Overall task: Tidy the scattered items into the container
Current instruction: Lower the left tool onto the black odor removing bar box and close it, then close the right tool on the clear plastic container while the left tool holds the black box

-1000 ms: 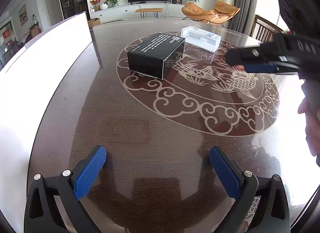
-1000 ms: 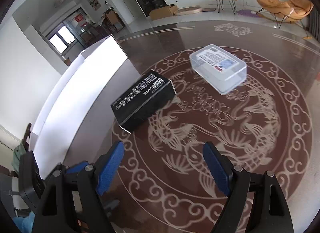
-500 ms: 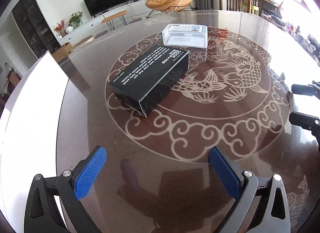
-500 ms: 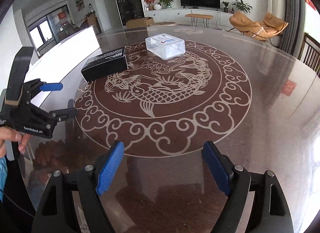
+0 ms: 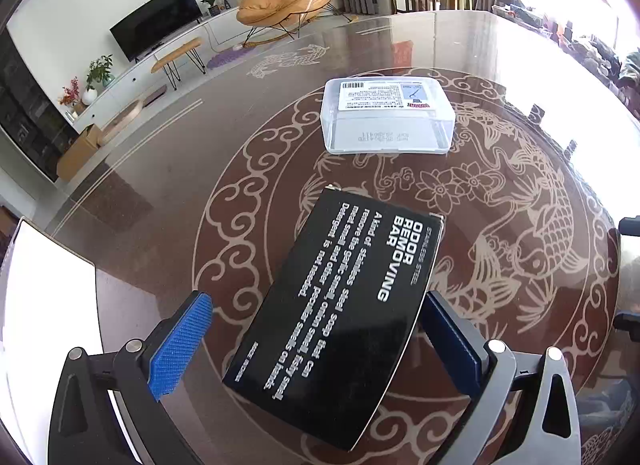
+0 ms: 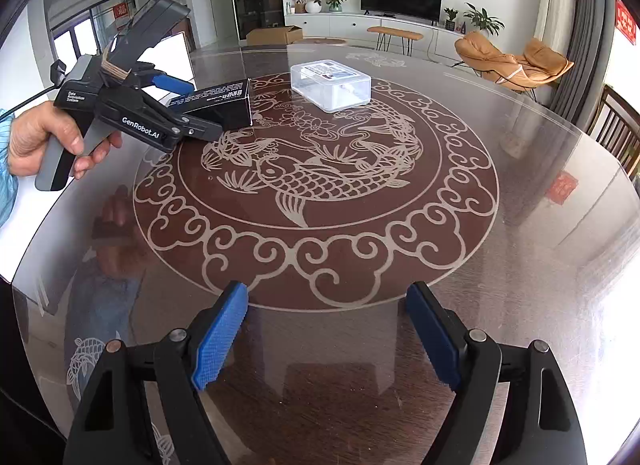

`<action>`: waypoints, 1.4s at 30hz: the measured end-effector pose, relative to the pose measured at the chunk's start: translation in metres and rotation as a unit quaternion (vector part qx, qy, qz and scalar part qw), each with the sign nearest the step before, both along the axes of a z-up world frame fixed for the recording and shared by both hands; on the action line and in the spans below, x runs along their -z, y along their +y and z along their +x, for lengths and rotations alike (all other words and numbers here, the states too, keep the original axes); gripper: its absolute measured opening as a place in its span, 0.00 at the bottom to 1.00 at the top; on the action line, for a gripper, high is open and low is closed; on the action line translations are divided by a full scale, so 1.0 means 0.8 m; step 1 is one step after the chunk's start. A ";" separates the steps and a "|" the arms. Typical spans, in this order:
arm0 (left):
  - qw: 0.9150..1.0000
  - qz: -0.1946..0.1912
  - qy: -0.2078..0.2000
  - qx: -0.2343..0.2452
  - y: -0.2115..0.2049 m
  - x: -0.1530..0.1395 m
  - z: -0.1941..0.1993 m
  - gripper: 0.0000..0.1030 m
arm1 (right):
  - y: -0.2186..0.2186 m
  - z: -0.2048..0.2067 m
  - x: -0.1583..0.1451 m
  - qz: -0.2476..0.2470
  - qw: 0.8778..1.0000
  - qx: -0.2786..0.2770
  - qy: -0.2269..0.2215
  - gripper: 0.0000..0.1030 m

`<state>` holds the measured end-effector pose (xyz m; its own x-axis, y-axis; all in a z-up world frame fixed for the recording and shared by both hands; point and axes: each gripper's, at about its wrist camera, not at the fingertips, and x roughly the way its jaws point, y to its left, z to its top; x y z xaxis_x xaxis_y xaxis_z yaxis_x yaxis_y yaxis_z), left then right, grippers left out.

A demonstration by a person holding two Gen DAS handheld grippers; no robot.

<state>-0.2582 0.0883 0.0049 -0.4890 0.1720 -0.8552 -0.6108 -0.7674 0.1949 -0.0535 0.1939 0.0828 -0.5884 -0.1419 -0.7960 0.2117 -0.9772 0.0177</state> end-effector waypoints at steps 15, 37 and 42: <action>0.979 0.095 -0.008 -0.178 -0.058 0.012 0.070 0.58 | 0.005 0.000 -0.003 -0.015 1.000 -0.001 0.002 0.80; 0.968 0.121 0.026 -0.217 -0.091 0.020 0.113 0.58 | -0.063 -0.303 -0.007 0.050 0.983 -0.175 -0.005 0.61; 0.968 0.123 0.025 -0.218 -0.090 0.021 0.116 0.58 | -0.049 -0.213 -0.009 0.037 0.990 -0.138 -0.007 0.61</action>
<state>-0.1657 0.0164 -0.0121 -0.6013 0.1351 -0.7875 -0.2121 -0.9772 -0.0057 -0.2239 0.1543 0.0897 -0.5237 -0.2367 -0.8183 0.4703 -0.8813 -0.0460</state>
